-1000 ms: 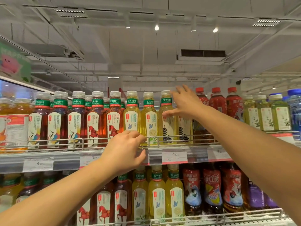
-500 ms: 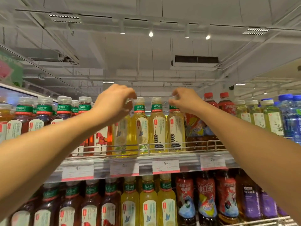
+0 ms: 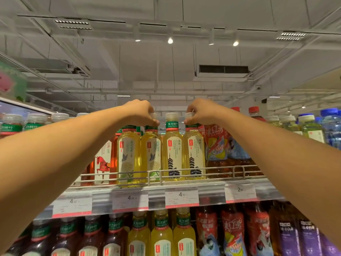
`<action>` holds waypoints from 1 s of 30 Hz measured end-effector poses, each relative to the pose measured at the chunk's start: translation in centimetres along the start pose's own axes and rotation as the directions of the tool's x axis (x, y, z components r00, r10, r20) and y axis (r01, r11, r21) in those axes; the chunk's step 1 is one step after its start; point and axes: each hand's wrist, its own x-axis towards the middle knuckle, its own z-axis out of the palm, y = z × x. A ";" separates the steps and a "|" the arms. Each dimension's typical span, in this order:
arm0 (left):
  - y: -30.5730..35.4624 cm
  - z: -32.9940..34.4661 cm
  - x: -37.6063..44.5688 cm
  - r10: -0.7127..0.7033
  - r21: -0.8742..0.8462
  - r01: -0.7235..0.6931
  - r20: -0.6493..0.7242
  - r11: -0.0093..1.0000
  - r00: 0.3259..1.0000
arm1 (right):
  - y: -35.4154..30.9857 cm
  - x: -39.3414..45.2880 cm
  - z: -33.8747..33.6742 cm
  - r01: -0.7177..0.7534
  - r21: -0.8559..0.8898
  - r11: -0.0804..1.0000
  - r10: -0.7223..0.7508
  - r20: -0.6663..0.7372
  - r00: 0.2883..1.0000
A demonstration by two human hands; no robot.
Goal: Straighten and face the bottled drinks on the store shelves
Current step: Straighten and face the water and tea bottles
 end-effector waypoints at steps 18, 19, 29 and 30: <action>0.2 -0.9 0.3 0.048 -0.108 -0.038 0.088 0.993 0.995 | 0.9 0.2 0.0 0.015 0.164 0.986 -0.016 0.008 1.000; 0.6 -1.0 0.3 0.060 -0.074 -0.056 0.046 0.996 0.997 | 0.8 0.1 0.0 0.020 0.147 0.989 -0.021 0.011 1.000; 5.8 -0.6 3.8 0.095 -0.121 -0.078 0.146 0.990 0.985 | 0.7 0.0 0.0 0.068 0.078 0.995 -0.066 -0.038 0.997; 5.9 -0.7 3.9 0.091 -0.133 -0.071 0.159 0.989 0.983 | 0.8 0.0 0.1 0.061 0.107 0.992 -0.057 -0.036 0.998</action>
